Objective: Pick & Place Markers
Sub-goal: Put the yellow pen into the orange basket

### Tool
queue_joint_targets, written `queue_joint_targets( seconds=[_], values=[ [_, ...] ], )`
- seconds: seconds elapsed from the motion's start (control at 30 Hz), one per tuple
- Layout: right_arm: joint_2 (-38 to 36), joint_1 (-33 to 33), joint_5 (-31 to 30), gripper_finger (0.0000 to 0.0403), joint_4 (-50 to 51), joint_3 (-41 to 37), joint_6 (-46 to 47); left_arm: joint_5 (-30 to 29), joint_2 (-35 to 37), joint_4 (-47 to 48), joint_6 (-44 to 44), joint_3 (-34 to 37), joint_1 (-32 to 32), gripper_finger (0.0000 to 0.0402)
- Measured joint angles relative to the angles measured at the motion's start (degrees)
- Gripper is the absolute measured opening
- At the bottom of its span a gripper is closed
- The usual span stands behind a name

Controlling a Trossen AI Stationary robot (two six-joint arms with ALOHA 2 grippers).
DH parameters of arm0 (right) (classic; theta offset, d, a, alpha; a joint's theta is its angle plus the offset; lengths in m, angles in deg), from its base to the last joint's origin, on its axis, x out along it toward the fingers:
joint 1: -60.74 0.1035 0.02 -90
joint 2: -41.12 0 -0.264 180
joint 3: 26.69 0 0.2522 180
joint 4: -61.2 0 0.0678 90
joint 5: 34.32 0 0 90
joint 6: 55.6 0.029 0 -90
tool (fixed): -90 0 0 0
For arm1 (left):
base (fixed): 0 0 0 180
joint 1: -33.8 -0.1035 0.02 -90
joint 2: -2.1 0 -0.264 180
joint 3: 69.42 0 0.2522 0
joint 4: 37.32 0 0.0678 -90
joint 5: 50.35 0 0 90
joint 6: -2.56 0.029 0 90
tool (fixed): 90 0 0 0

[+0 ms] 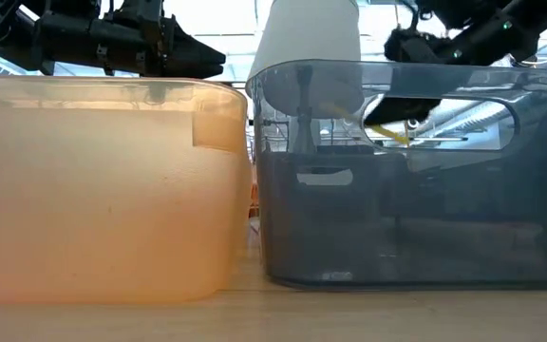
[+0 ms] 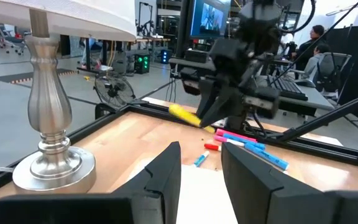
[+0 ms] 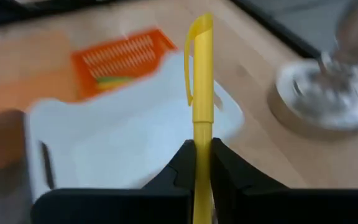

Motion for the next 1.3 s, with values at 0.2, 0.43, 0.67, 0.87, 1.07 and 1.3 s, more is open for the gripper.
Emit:
queue_joint_targets(
  seconds=[0.2,0.43,0.67,0.87,1.07,1.3],
  values=[
    [0.9,3.25,0.08,0.0015,-10.4,0.02,-5.42,-0.09,-1.56,-1.16,1.64,0.0,0.0,0.0118],
    [4.27,6.07,5.8,0.0015,-29.9,-4.09,-11.51,0.04,-8.74,-9.27,11.48,-0.69,0.64,0.0118],
    [9.54,7.0,9.16,0.0015,-40.16,-4.79,-14.74,6.5,-17.96,-14.5,16.16,-7.85,1.33,0.0118],
    [11.86,7.11,9.2,0.0015,-42.16,-4.83,-15.52,11.53,-24.51,-14.52,17.83,-16.59,1.33,0.0118],
    [11.97,7.21,9.2,0.0015,-42.88,-4.83,-15.54,12.2,-28.52,-14.48,19.41,-22.24,1.33,0.0118],
    [11.94,7.21,9.22,0.0015,-43.3,-4.81,-15.36,12.19,-29.44,-13.21,19.34,-25.03,1.27,0.0118]
  ],
)
